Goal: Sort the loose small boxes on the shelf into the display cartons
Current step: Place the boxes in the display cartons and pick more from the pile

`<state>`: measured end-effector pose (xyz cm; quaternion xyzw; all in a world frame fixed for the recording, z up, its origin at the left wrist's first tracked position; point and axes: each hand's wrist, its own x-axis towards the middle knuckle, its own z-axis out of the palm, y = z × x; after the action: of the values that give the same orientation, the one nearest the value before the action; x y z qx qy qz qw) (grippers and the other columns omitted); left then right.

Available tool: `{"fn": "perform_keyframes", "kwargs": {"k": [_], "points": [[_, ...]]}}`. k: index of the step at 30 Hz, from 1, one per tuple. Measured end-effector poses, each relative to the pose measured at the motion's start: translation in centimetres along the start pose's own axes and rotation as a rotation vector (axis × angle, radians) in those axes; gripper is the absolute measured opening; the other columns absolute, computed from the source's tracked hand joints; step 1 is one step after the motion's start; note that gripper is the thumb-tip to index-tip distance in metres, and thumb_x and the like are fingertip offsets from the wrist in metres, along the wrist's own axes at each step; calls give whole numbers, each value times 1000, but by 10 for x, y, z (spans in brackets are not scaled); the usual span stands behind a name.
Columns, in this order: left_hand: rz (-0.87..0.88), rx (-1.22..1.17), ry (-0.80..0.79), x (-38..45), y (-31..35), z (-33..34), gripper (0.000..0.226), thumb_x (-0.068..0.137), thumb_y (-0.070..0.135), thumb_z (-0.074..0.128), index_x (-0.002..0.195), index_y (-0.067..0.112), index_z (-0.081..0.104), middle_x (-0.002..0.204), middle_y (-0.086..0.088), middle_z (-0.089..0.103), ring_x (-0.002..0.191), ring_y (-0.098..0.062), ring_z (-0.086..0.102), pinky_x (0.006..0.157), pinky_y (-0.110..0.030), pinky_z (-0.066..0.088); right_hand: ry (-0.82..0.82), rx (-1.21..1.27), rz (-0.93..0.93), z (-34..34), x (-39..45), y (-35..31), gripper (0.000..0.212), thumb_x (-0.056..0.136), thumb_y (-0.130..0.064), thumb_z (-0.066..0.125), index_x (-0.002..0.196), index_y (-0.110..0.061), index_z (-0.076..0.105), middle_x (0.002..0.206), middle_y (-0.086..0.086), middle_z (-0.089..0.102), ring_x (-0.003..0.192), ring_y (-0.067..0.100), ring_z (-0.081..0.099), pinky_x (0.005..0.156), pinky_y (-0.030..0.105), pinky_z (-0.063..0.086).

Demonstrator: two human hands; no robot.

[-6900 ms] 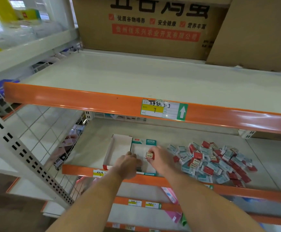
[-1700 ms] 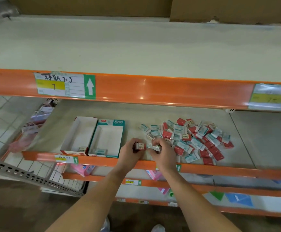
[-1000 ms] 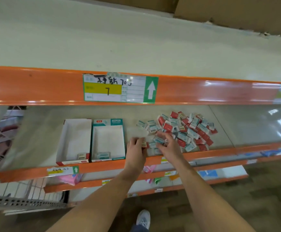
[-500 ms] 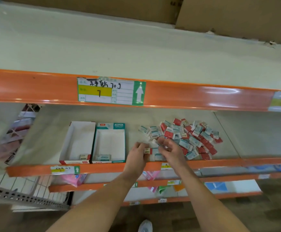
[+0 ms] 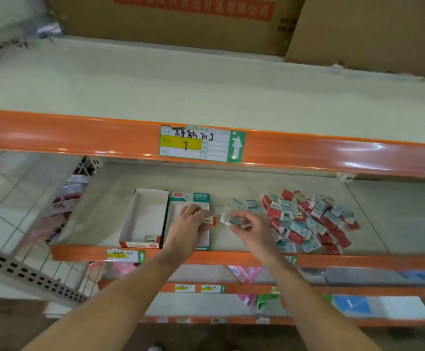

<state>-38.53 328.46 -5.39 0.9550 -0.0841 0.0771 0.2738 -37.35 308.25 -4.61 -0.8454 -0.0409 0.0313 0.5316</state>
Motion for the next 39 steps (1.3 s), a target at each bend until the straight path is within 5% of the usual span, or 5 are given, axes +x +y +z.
{"fn": "perform_keyframes", "kwargs": {"k": [8, 18, 24, 29, 39], "points": [[-92, 155, -46, -13, -39, -37, 31, 94, 26, 60, 125, 24, 61, 132, 2, 54, 119, -19, 47, 92, -34, 49, -140, -163, -68, 50, 2, -29, 31, 87, -9, 71, 115, -21, 70, 109, -14, 66, 83, -16, 52, 73, 7, 40], [-111, 274, -90, -29, -42, -40, 35, 93, 27, 59, 128, 27, 56, 130, 4, 53, 115, -16, 47, 92, -31, 49, -263, -556, -132, 73, -2, -47, 38, 89, -14, 71, 124, -29, 65, 122, -9, 64, 117, 11, 51, 91, 18, 36], [-108, 257, -68, -31, -43, -36, 30, 94, 33, 59, 124, 28, 58, 126, 5, 56, 110, -16, 49, 87, -30, 48, -282, -549, -96, 72, -4, -51, 42, 88, -10, 71, 126, -28, 65, 120, -7, 61, 115, 10, 54, 93, 18, 40], [-120, 251, -74, -31, -46, -34, 28, 94, 34, 58, 122, 29, 60, 123, 6, 58, 107, -15, 48, 83, -29, 48, -313, -582, -60, 69, -3, -52, 41, 84, -16, 74, 121, -31, 66, 115, -7, 63, 101, 7, 58, 65, 1, 27], [-128, 236, -57, -30, -47, -33, 30, 94, 35, 59, 124, 30, 60, 121, 7, 61, 107, -16, 48, 84, -28, 46, -320, -634, -121, 72, -4, -53, 33, 92, -13, 65, 119, -32, 69, 113, -9, 64, 91, 0, 55, 69, 2, 30]]}}
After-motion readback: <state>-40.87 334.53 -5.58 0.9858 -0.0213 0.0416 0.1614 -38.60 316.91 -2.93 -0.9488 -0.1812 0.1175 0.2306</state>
